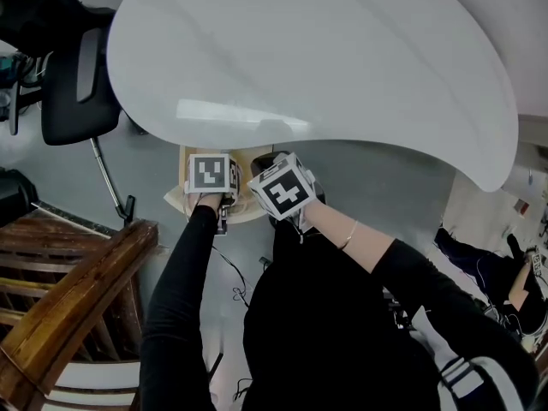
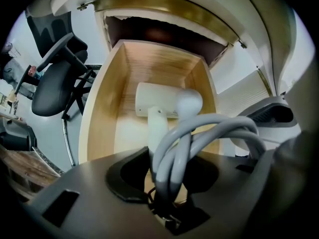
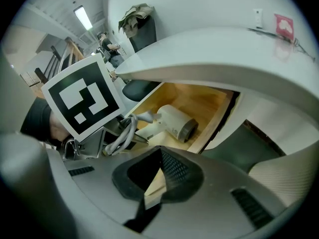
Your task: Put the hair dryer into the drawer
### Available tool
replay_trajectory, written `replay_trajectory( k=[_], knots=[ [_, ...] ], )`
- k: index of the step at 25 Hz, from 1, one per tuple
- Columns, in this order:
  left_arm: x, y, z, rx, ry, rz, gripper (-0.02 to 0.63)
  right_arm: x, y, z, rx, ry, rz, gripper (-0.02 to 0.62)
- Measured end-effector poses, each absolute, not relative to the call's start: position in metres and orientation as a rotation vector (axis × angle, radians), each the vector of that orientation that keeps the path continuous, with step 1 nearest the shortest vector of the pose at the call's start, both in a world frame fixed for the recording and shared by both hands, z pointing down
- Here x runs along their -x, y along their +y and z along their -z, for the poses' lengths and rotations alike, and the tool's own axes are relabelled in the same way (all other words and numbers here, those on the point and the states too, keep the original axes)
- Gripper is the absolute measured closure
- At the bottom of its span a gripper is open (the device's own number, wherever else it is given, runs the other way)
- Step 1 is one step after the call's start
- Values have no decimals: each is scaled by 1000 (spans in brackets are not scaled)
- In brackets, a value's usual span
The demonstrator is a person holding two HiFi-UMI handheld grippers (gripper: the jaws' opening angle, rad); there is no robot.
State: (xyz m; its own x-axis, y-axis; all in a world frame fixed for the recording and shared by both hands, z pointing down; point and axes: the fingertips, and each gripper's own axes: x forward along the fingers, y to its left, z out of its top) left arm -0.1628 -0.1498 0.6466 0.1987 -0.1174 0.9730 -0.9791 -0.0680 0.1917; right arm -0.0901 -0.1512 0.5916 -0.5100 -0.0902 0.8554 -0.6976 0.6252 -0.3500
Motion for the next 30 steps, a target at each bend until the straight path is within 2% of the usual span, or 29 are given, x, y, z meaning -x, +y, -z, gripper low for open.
replay_trajectory(
  k=[30],
  knots=[
    [175,-167,-637,-1526,-1247,-1064,433,91,-163,-590,-690,-1944,-900,592]
  ],
)
